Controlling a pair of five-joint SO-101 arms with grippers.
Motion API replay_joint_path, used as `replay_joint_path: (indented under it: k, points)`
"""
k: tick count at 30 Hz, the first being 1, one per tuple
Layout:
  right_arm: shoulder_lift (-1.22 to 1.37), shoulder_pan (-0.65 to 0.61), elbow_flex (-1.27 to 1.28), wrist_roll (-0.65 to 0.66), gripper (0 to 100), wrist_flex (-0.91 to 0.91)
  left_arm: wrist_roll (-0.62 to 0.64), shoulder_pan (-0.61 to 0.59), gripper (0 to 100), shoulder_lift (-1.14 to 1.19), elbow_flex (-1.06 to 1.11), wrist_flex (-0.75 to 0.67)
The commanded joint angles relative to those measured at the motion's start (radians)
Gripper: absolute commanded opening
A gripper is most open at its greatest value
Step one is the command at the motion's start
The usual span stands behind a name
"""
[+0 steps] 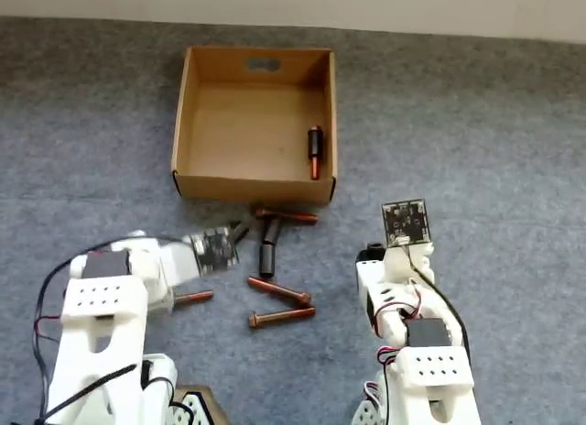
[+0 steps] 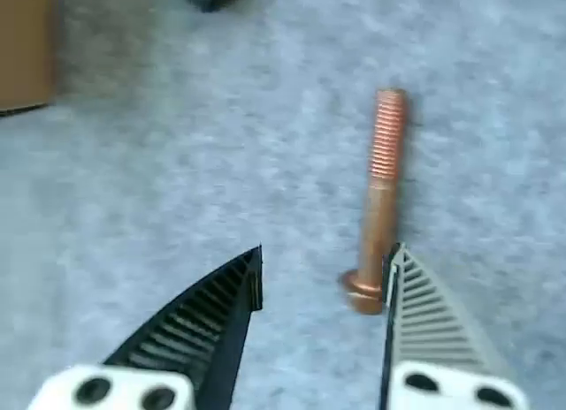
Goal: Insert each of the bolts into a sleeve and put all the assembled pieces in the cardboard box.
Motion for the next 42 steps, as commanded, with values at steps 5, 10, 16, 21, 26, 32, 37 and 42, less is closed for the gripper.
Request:
replay_joint_path:
  k: [5,10,16,21,26,32,37,42]
  points:
    - [-0.018,0.007,-0.01,-0.008,0.5,0.004,0.681,0.035,23,-0.012,-0.168,0.181]
    - [-0.018,0.007,-0.01,-0.008,0.5,0.004,1.068,0.019,23,-0.01,-0.11,0.201]
    - [-0.018,0.01,-0.008,-0.008,0.5,0.004,1.123,0.045,23,-0.01,-0.022,0.212]
    - [-0.018,0.012,-0.008,-0.008,0.5,0.004,1.123,0.035,23,-0.01,-0.015,0.215]
    - [-0.018,0.012,-0.007,-0.008,0.5,0.004,1.123,0.01,23,0.018,0.007,0.209]
    - [-0.018,0.012,-0.008,-0.008,0.5,0.004,1.119,-0.036,23,0.309,-0.104,0.216]
    - [-0.018,0.012,-0.008,-0.008,0.5,0.004,1.117,-0.031,23,0.53,-0.229,0.207]
    - [-0.018,0.012,-0.008,-0.008,0.5,0.004,1.12,-0.035,23,0.573,-0.349,0.207]
